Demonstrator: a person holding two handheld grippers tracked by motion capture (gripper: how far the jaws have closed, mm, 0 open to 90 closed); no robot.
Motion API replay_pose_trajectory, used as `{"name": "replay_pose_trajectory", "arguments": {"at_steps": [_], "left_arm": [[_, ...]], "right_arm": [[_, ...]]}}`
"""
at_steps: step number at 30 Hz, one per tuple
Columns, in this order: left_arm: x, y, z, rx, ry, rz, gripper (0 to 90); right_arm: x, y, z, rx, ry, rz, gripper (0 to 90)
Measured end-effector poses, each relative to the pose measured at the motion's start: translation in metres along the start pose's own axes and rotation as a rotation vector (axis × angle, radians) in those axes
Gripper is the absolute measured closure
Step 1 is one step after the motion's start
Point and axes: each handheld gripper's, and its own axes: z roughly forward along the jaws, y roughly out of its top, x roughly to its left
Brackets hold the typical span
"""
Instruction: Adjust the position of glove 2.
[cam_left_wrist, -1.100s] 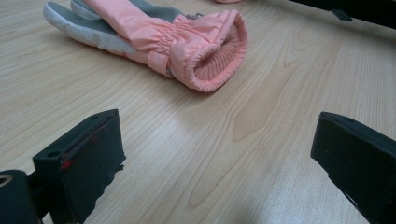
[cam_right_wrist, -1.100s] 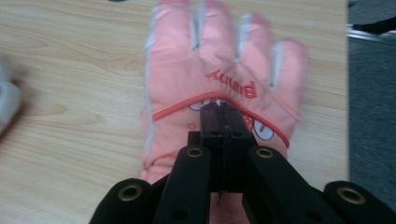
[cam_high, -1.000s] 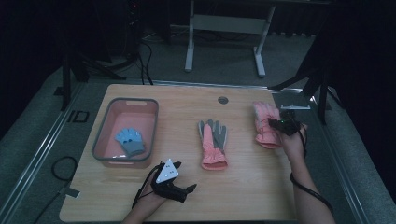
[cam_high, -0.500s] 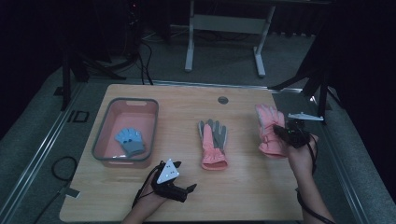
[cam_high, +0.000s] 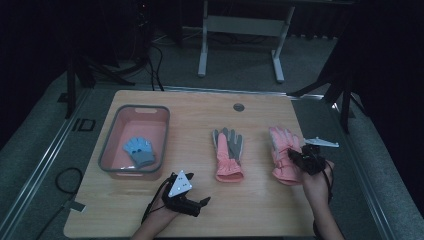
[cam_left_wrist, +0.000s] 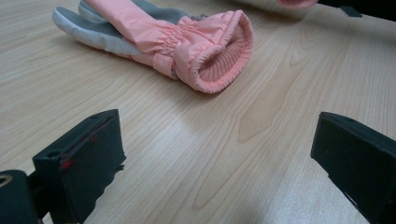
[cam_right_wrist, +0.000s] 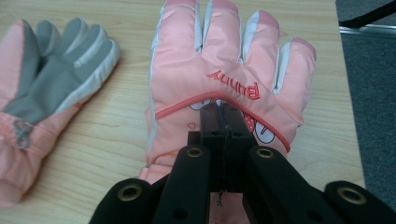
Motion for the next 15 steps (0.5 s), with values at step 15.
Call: {"name": "replay_pose_trajectory", "arguments": {"at_steps": [15], "left_arm": [[-0.001,-0.001,0.001,0.003,-0.015,-0.002,2.7]], "right_arm": [[0.001,-0.017,0.044,0.07,-0.028,-0.036,86.1]]}}
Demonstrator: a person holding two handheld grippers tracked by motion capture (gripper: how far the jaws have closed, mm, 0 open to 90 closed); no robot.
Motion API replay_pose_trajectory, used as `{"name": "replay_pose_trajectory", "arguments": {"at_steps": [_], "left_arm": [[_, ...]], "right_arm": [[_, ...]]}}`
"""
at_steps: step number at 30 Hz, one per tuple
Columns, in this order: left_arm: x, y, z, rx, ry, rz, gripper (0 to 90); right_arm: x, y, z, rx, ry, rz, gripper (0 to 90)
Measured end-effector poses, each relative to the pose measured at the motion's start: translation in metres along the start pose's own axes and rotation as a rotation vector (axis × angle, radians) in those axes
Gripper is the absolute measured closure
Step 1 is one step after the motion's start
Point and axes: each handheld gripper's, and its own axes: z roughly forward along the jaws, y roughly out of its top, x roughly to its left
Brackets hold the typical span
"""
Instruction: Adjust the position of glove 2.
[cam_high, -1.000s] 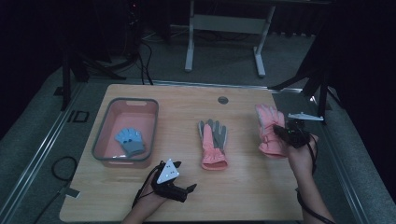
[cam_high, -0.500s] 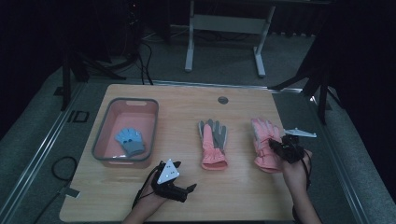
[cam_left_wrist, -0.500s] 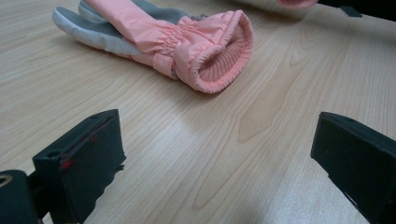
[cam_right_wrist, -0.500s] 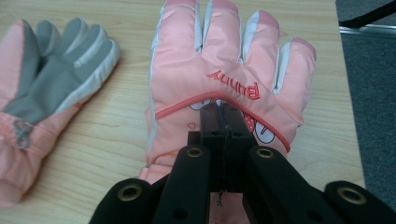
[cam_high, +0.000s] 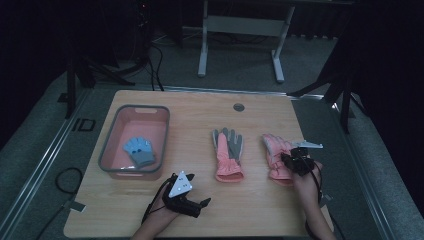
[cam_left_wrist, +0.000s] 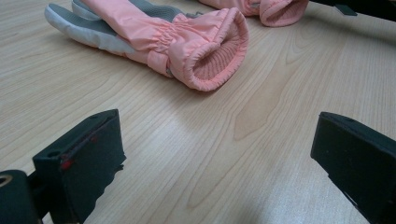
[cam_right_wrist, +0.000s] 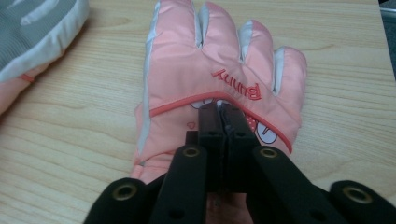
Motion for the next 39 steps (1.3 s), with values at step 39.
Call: {"name": "replay_pose_trajectory", "arguments": {"at_steps": [39], "left_arm": [[-0.003,0.0,0.002,0.011,-0.022,0.016,2.7]], "right_arm": [[-0.033,0.009,-0.029,-0.031,0.248,-0.197,65.1]]}}
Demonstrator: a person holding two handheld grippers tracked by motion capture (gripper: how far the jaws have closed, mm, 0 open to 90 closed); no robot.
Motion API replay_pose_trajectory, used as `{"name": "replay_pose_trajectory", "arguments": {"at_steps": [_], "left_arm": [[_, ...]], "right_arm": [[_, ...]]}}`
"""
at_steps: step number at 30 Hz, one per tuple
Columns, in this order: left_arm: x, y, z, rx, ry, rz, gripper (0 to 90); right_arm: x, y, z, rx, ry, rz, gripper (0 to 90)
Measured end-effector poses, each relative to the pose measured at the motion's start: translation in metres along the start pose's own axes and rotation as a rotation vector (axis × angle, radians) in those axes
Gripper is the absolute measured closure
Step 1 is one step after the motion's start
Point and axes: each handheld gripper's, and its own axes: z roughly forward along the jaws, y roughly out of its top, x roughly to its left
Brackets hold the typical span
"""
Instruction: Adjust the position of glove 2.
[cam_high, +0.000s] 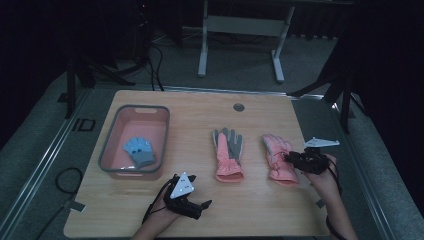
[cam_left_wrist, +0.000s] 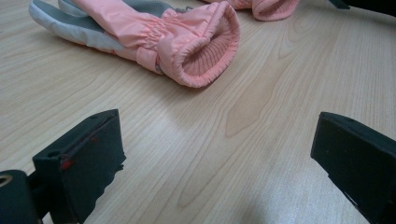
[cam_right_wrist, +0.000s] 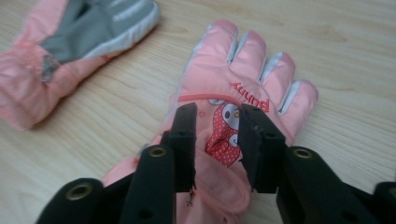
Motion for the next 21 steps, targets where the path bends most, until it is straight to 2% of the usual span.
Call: {"name": "replay_pose_trajectory", "arguments": {"at_steps": [2,7,9,10,11,13,15,21], "left_arm": [[0.0,0.0,-0.001,-0.004,0.001,-0.002,2.7],[0.001,0.0,-0.002,-0.006,0.004,-0.005,2.7],[0.001,0.0,-0.002,-0.008,0.004,-0.007,2.7],[0.001,0.0,-0.002,-0.008,0.004,-0.008,2.7],[0.001,0.0,-0.002,-0.007,0.003,-0.007,2.7],[0.001,0.0,-0.001,-0.005,0.002,-0.009,2.7],[0.002,0.0,0.0,-0.003,0.001,-0.012,2.7],[0.001,0.0,0.0,0.0,0.005,-0.011,2.7]], "right_arm": [[-0.001,-0.001,0.009,-0.001,-0.007,0.002,55.5],[-0.006,-0.009,0.03,0.049,-0.043,0.021,51.4],[-0.01,-0.013,0.038,0.071,-0.024,0.055,55.2],[-0.011,-0.014,0.039,0.062,-0.012,0.069,57.9],[-0.012,-0.014,0.04,0.062,0.001,0.09,63.6],[-0.012,-0.014,0.041,0.062,0.028,0.091,75.3],[-0.01,-0.015,0.041,0.058,0.023,0.108,80.8],[-0.006,-0.017,0.033,0.005,-0.01,0.152,86.9]]}}
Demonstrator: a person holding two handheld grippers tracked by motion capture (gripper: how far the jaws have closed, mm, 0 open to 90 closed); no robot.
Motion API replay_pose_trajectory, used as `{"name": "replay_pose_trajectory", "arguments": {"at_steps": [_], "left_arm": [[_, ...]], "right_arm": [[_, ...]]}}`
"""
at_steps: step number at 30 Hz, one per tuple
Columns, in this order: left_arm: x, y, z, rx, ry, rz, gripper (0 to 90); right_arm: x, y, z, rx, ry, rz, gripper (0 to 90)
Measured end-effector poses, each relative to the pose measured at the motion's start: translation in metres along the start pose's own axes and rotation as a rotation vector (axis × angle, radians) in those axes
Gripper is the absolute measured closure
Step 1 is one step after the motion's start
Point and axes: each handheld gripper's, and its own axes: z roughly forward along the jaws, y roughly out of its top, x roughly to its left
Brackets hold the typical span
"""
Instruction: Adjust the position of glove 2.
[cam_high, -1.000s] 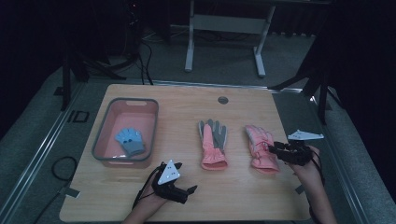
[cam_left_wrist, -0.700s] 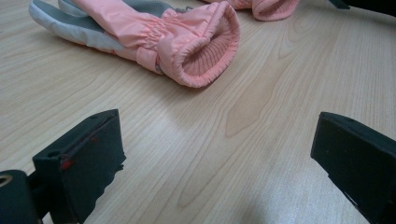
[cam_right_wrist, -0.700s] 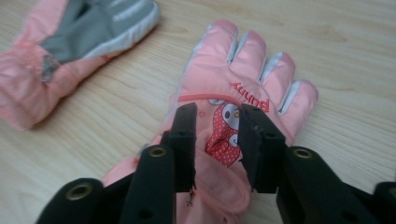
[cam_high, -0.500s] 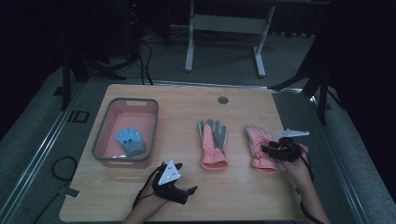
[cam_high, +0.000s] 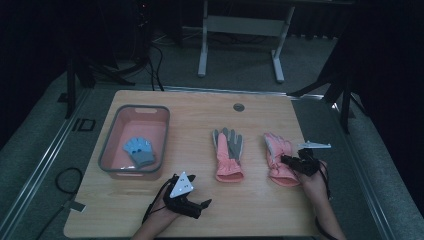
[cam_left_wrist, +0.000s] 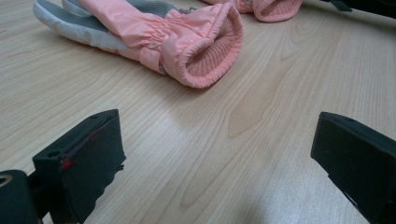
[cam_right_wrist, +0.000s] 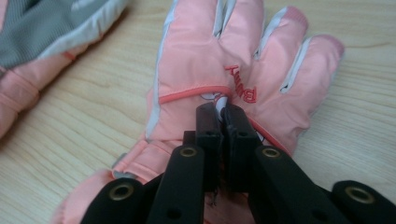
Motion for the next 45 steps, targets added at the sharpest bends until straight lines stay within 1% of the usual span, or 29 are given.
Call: {"name": "replay_pose_trajectory", "arguments": {"at_steps": [1,3,7,9,11,12,14,18,22,26,30,32,37,40,42,43,45], "left_arm": [[0.0,0.0,0.0,-0.001,0.001,0.0,2.7],[0.0,0.0,-0.001,-0.003,0.003,-0.001,2.7],[0.001,0.0,-0.001,-0.002,0.009,-0.001,2.7],[0.001,0.001,-0.001,-0.002,0.012,-0.001,2.7],[0.001,0.001,-0.001,-0.004,0.013,-0.001,2.7],[0.001,0.001,-0.001,-0.003,0.014,0.0,2.7],[0.001,0.001,-0.002,-0.005,0.014,0.0,2.7],[0.001,0.001,-0.002,-0.004,0.016,0.005,2.7],[0.001,0.001,-0.002,-0.005,0.017,0.005,2.7],[0.001,0.001,-0.003,-0.005,0.019,0.011,2.7],[0.002,0.002,-0.004,-0.007,0.022,0.01,2.7],[0.002,0.001,-0.004,-0.006,0.023,0.01,2.7],[0.002,0.002,-0.005,-0.012,0.022,0.01,2.7],[0.002,0.002,-0.006,-0.013,0.023,0.012,2.7],[0.002,0.002,-0.006,-0.012,0.022,0.011,2.7],[0.002,0.002,-0.006,-0.012,0.022,0.011,2.7],[0.002,0.001,-0.006,-0.009,0.024,0.014,2.7]], "right_arm": [[0.002,0.001,-0.002,-0.007,-0.011,0.005,87.5],[0.005,0.004,-0.008,-0.012,-0.014,0.011,88.0],[0.013,0.013,-0.021,-0.04,-0.048,0.025,88.3],[0.018,0.02,-0.029,-0.049,-0.062,0.023,88.4],[0.025,0.029,-0.038,-0.063,-0.073,0.008,88.5],[0.028,0.033,-0.043,-0.07,-0.069,0.006,88.5],[0.036,0.041,-0.052,-0.088,-0.075,0.0,88.5],[0.055,0.058,-0.067,-0.127,-0.069,-0.014,88.5],[0.076,0.072,-0.076,-0.152,-0.068,-0.033,88.5],[0.096,0.084,-0.075,-0.16,-0.06,-0.055,88.5],[0.114,0.093,-0.07,-0.172,-0.045,-0.067,88.5],[0.123,0.097,-0.067,-0.168,-0.04,-0.073,88.5],[0.143,0.102,-0.056,-0.166,-0.021,-0.089,88.5],[0.153,0.103,-0.049,-0.165,0.003,-0.085,88.4],[0.161,0.103,-0.044,-0.16,0.008,-0.089,88.4],[0.161,0.103,-0.044,-0.16,0.008,-0.089,88.4],[0.17,0.103,-0.037,-0.153,0.016,-0.091,88.5]]}}
